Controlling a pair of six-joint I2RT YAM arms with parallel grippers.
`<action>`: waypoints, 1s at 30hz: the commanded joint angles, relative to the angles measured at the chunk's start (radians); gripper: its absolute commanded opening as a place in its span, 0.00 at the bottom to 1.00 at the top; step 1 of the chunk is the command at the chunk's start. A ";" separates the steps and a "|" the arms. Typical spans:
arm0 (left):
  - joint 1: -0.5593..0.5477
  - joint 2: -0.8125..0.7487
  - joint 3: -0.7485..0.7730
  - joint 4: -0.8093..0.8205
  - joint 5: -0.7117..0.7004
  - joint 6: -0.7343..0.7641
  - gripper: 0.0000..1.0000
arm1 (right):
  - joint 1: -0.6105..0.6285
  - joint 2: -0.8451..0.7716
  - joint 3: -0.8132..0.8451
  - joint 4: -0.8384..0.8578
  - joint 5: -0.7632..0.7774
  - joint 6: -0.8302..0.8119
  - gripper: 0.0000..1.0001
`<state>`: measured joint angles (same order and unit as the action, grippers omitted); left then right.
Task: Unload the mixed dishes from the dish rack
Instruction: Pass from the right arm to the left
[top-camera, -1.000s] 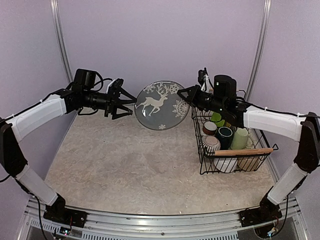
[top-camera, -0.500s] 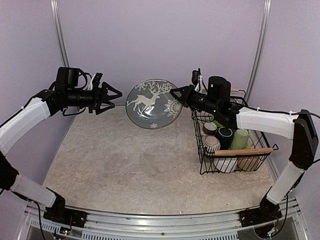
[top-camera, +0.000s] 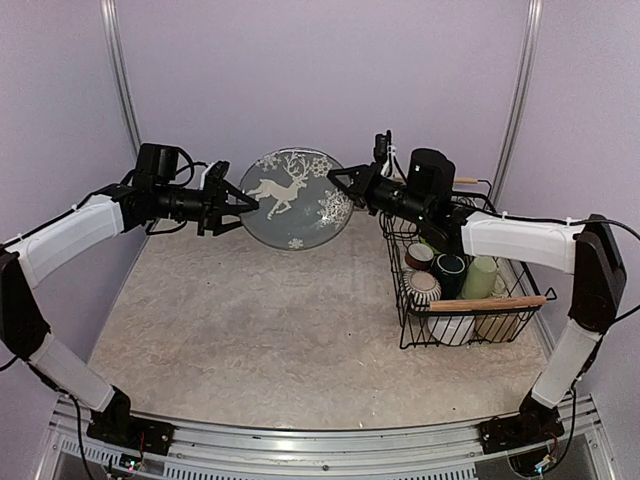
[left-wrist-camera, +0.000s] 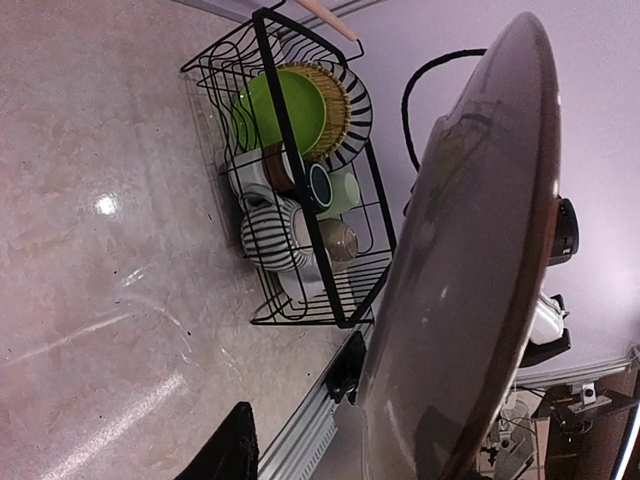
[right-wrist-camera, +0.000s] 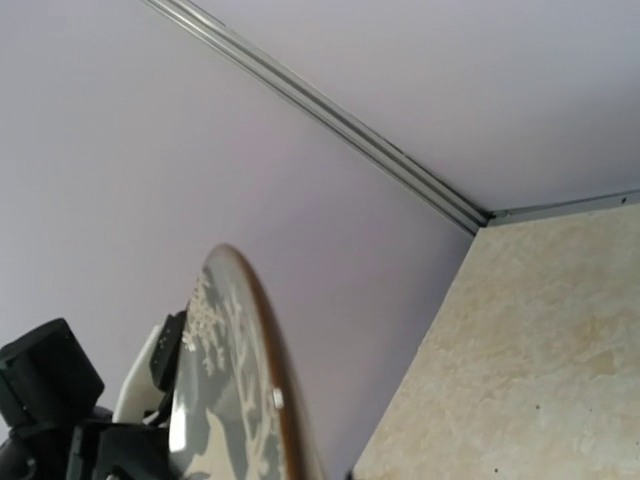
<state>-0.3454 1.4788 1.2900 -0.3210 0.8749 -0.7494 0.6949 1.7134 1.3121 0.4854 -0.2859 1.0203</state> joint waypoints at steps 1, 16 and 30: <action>0.009 0.013 -0.011 0.061 0.073 -0.029 0.39 | 0.016 0.012 0.045 0.171 -0.027 0.063 0.00; 0.094 0.037 -0.020 0.058 0.062 -0.070 0.00 | 0.018 0.065 0.040 0.084 0.029 0.007 0.10; 0.200 0.075 -0.027 0.054 0.067 -0.110 0.00 | -0.001 0.030 0.086 -0.233 0.154 -0.199 0.91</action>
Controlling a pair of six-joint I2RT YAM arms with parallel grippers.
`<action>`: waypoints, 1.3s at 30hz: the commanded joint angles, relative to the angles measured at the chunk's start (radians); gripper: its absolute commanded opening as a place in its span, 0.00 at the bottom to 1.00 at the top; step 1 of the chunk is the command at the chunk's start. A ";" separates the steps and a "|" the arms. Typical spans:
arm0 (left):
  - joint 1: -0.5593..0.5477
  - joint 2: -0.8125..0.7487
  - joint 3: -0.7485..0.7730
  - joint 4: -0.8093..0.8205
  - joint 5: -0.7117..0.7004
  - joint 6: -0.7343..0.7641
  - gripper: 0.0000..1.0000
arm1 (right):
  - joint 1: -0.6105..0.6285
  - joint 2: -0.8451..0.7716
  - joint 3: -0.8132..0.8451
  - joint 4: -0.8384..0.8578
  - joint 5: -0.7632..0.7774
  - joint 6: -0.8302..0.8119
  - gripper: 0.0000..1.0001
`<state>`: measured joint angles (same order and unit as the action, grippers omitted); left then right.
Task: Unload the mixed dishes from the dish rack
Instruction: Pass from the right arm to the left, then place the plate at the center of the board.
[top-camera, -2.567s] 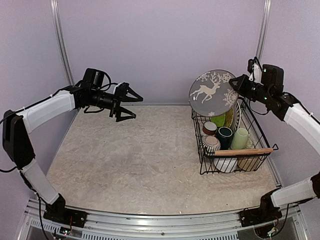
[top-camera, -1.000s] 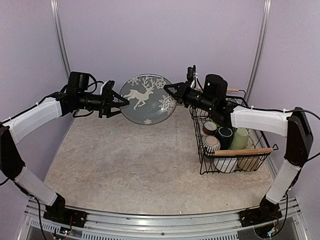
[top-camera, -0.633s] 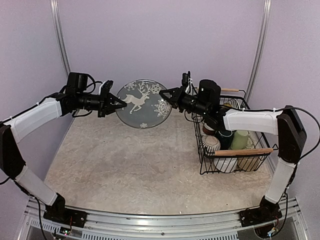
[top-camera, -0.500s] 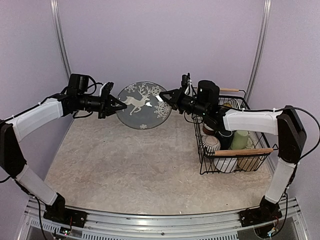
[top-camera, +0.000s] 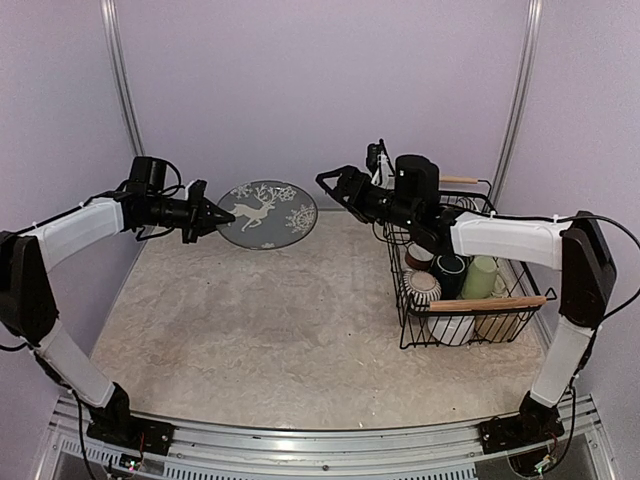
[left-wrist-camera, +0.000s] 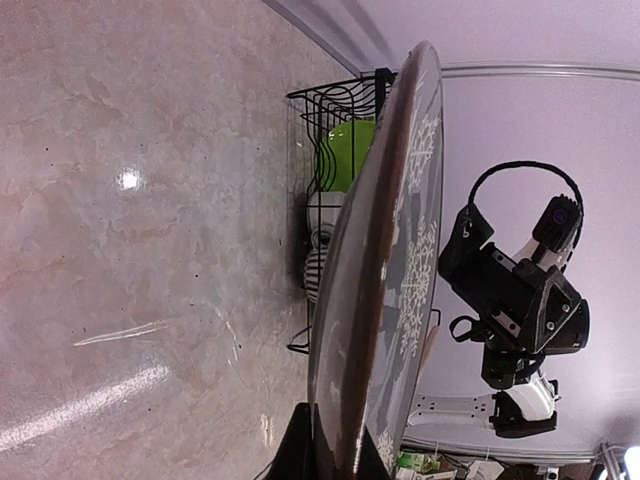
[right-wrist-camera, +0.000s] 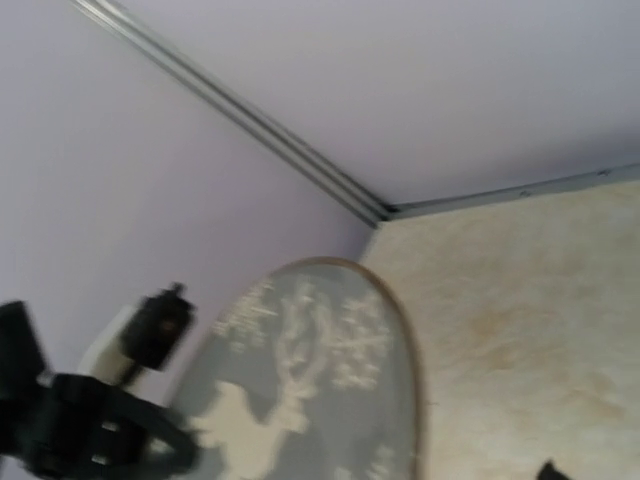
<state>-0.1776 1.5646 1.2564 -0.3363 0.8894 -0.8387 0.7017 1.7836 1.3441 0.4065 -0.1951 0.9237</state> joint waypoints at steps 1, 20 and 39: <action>0.046 -0.011 0.005 0.066 0.047 -0.017 0.00 | -0.008 -0.042 0.067 -0.195 0.076 -0.122 0.95; 0.060 0.212 -0.001 0.090 0.092 -0.047 0.00 | -0.018 -0.032 0.333 -0.808 0.527 -0.294 1.00; -0.282 0.390 0.038 0.039 0.059 0.021 0.00 | -0.058 -0.399 -0.101 -0.408 0.345 -0.455 1.00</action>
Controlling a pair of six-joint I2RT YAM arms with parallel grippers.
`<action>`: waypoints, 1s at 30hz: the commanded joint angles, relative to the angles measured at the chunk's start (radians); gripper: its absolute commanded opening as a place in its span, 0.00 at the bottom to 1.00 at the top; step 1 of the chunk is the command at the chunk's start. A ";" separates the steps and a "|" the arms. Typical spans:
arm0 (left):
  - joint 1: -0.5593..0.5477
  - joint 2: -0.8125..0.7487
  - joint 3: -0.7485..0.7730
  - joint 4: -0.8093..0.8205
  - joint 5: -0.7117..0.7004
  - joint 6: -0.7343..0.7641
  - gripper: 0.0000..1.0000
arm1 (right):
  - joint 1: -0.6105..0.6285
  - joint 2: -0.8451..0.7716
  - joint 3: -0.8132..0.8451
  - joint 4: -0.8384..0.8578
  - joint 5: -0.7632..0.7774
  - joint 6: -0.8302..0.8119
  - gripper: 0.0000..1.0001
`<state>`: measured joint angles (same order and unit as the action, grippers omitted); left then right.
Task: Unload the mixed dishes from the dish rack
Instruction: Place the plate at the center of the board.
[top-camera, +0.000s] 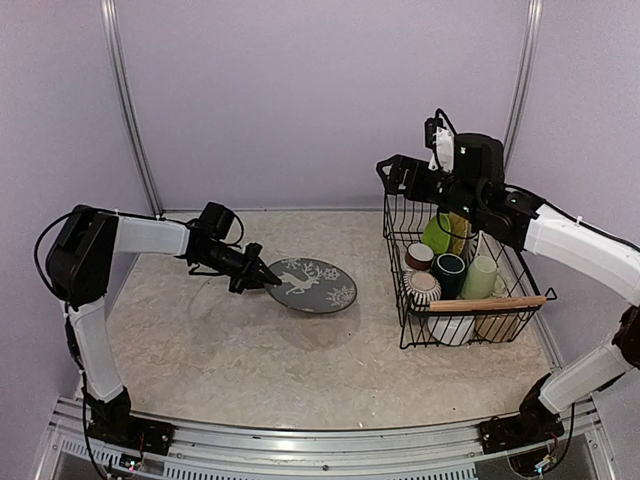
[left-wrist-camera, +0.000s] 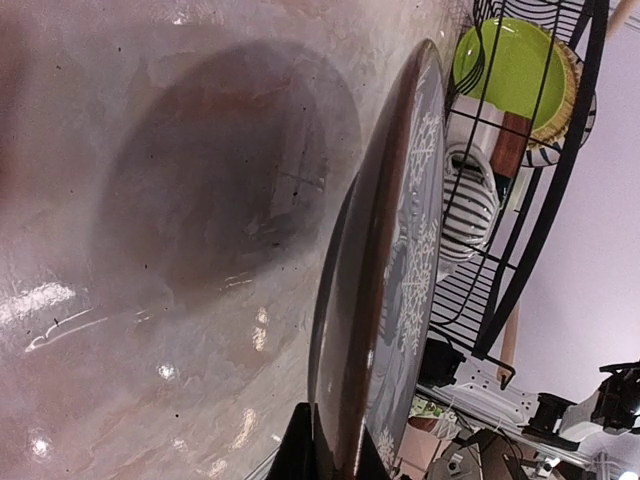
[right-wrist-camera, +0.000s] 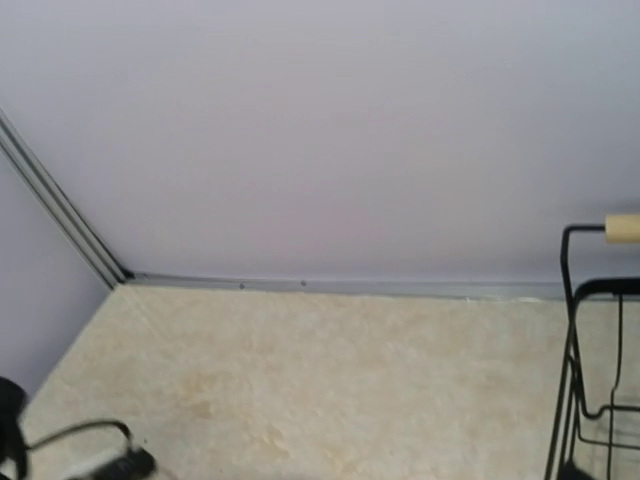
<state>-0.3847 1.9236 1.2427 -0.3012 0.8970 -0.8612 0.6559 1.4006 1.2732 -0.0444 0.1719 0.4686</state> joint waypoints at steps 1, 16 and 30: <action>-0.085 0.042 0.061 -0.006 0.046 0.046 0.00 | -0.014 -0.019 -0.032 0.043 -0.027 0.002 1.00; -0.110 0.077 0.049 -0.060 -0.023 0.035 0.22 | -0.021 -0.038 -0.055 0.057 -0.014 0.011 1.00; -0.111 0.044 0.052 -0.161 -0.200 0.062 0.83 | -0.027 -0.034 -0.036 0.007 0.016 0.000 1.00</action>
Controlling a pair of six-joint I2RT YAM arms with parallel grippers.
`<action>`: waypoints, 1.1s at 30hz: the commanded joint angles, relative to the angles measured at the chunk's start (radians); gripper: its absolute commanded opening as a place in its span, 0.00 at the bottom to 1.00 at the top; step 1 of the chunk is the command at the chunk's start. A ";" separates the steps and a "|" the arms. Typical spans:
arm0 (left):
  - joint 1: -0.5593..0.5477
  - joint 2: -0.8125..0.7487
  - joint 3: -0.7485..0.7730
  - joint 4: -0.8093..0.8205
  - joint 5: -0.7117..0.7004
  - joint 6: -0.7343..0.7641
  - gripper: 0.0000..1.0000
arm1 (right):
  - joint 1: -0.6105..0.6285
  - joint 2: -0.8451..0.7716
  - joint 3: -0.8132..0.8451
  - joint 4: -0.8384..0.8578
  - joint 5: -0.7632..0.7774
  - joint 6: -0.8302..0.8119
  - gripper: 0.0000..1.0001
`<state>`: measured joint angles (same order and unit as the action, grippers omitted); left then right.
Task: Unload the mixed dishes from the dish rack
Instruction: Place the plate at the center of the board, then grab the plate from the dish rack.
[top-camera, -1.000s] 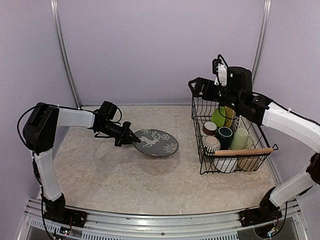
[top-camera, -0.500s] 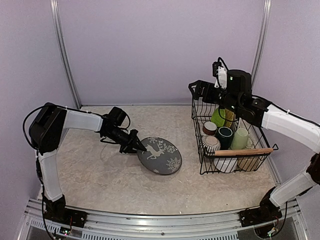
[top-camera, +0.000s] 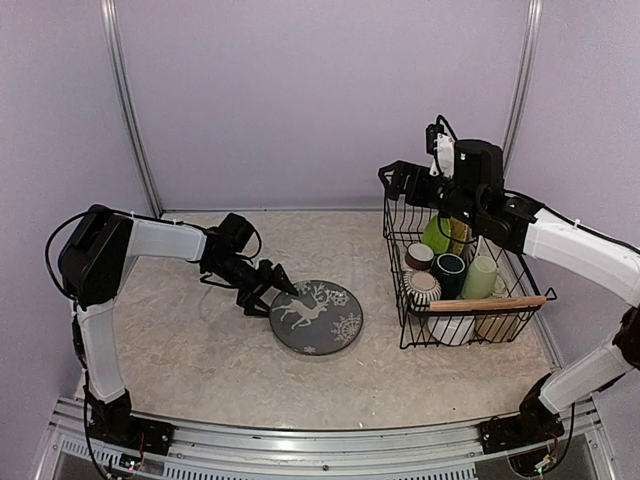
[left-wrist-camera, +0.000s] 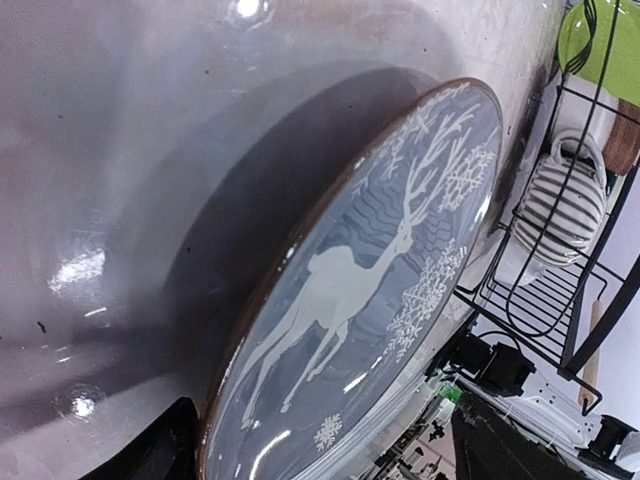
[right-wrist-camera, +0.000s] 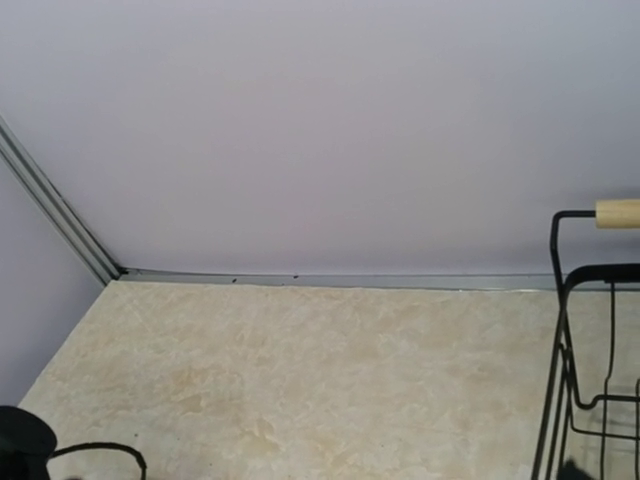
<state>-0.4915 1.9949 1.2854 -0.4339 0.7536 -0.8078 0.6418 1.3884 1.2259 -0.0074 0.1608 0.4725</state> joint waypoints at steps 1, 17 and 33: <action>-0.003 -0.030 0.014 -0.040 -0.073 0.016 0.86 | -0.012 -0.022 0.013 -0.040 0.038 -0.005 1.00; 0.068 -0.353 0.034 -0.113 -0.454 0.172 0.99 | -0.020 0.011 0.042 -0.274 0.289 -0.057 1.00; 0.123 -0.762 -0.207 0.242 -0.623 0.242 0.99 | -0.328 0.091 0.086 -0.505 0.251 -0.098 0.97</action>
<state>-0.4095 1.2930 1.1690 -0.3450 0.1455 -0.5678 0.4053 1.4616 1.3083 -0.4583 0.4736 0.4011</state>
